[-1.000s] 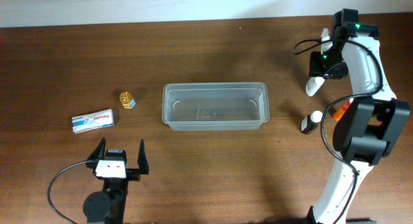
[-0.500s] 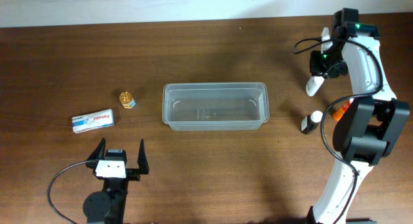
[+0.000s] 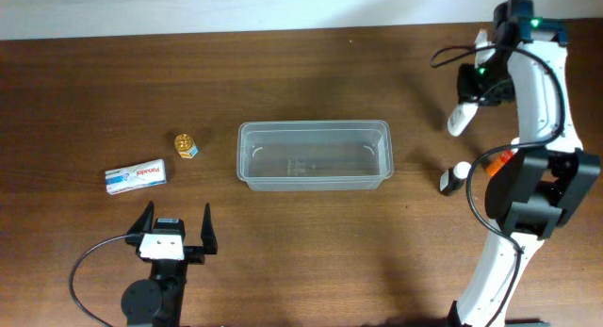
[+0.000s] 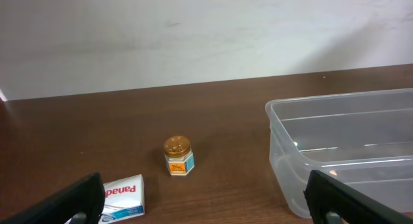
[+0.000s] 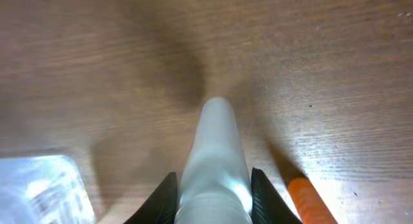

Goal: Pack container
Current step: 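Lift the spray bottle and carry it left over the container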

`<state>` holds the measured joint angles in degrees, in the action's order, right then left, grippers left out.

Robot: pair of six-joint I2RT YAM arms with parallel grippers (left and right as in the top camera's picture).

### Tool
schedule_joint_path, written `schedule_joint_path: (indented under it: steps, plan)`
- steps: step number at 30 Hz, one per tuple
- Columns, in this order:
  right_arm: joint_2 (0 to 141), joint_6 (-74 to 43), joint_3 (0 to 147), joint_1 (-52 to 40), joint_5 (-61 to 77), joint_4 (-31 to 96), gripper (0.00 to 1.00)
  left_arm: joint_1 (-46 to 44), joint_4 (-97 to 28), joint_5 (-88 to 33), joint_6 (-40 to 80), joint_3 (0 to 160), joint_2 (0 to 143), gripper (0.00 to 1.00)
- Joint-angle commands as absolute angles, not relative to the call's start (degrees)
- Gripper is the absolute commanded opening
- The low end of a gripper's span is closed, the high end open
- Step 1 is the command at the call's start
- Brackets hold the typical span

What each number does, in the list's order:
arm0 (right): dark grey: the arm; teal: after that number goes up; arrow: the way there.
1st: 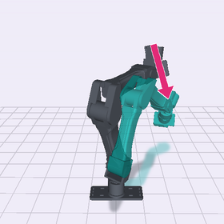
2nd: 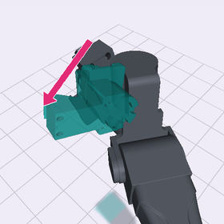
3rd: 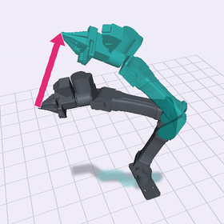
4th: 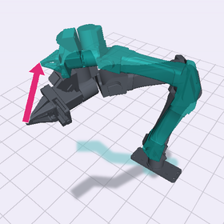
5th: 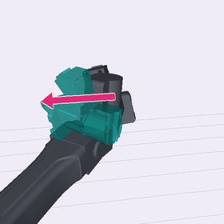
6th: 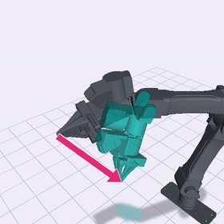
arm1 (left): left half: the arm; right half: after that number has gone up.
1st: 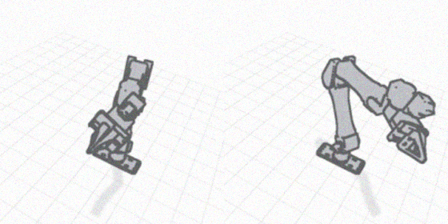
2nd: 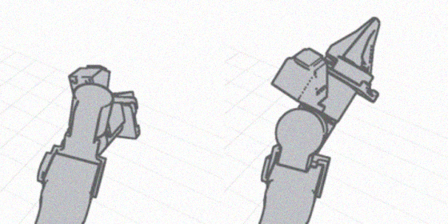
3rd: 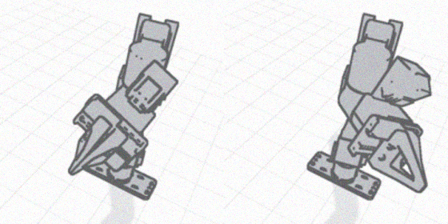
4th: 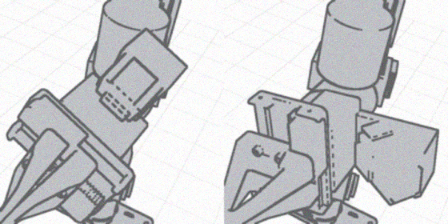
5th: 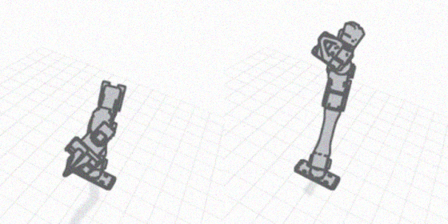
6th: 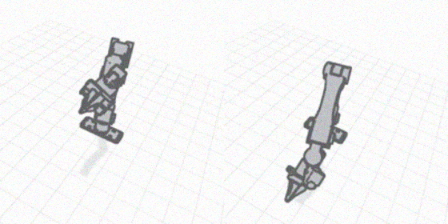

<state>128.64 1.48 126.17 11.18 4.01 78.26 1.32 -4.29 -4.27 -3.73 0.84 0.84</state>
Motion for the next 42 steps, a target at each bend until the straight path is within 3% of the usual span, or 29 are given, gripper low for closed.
schedule_joint_path:
  steps: [1, 16, 28, 42]
  plan:
    - [127.94, 0.99, 133.91, 10.87, 8.51, 81.91, 0.21, 1.67, -4.36, -4.08, -4.82, 0.51, 0.34, 0.99]
    - [126.48, 0.8, 152.59, 6.33, 13.65, 97.34, 0.21, 1.67, -4.36, -4.08, -4.82, 0.51, 0.36, 0.99]
    - [117.67, -2.28, 152.42, -9.26, 15.11, 97.34, 0.21, 1.67, -4.36, -4.08, -4.82, 0.51, 0.34, 0.99]
    - [115.96, -12.16, 138.26, -24.43, 0.12, 97.34, 0.22, 1.67, -4.36, -4.08, -4.84, 0.51, 0.34, 0.99]
